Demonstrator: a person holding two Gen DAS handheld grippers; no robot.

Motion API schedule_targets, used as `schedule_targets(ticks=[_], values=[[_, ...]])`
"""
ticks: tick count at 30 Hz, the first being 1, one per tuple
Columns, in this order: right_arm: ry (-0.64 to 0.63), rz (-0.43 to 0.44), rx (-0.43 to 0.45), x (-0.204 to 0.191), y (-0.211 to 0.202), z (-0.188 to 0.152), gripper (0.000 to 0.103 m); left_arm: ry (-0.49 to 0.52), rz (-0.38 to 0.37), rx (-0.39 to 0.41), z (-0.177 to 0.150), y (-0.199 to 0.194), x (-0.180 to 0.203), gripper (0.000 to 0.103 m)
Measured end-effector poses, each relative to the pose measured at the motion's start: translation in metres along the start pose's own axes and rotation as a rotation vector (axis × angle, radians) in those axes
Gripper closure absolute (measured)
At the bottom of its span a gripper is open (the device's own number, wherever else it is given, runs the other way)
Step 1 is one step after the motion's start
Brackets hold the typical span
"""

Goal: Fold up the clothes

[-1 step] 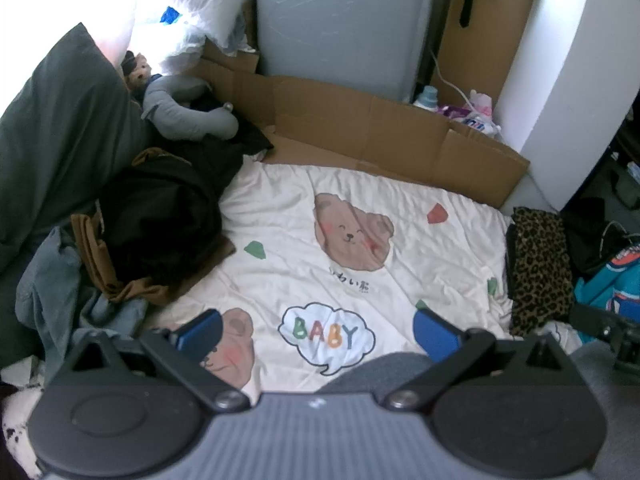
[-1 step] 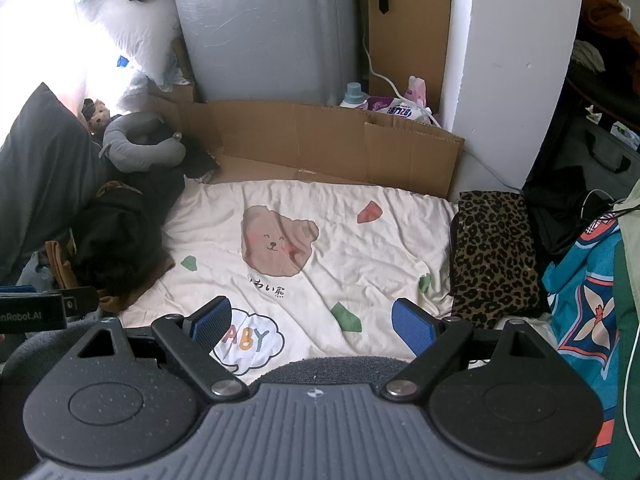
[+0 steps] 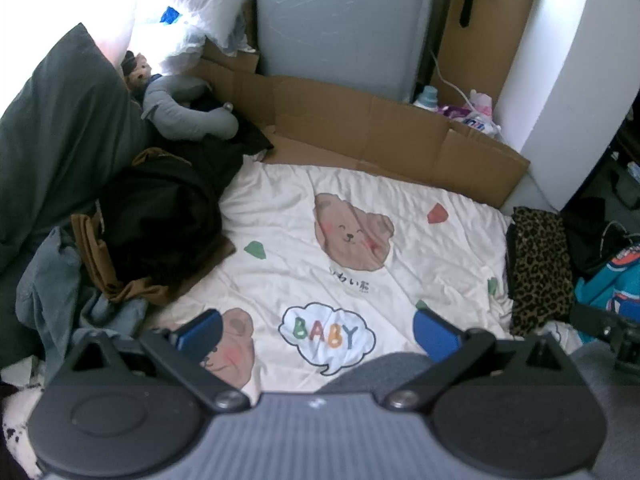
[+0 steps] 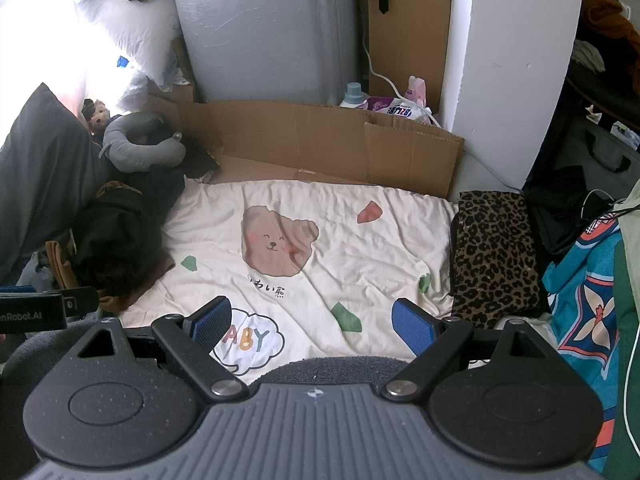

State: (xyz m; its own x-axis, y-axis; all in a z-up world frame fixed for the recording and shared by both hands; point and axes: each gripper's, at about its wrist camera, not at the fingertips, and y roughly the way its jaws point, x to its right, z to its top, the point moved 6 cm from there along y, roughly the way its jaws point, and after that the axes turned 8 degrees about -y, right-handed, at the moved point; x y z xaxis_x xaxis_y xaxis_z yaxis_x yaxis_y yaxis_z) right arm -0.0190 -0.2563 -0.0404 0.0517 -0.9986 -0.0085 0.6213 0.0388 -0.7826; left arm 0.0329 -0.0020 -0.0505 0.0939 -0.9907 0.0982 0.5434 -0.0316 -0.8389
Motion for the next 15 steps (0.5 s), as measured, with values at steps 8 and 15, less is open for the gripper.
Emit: schedule_targets(ticks=[8, 15], values=[[0.001, 0.002, -0.003, 0.002, -0.001, -0.001, 0.011, -0.009, -0.006, 0.0, 0.0, -0.001, -0.006, 0.001], [0.0, -0.007, -0.002, 0.0, 0.0, -0.002, 0.011, -0.001, 0.002, 0.009, 0.001, 0.0, -0.007, 0.001]])
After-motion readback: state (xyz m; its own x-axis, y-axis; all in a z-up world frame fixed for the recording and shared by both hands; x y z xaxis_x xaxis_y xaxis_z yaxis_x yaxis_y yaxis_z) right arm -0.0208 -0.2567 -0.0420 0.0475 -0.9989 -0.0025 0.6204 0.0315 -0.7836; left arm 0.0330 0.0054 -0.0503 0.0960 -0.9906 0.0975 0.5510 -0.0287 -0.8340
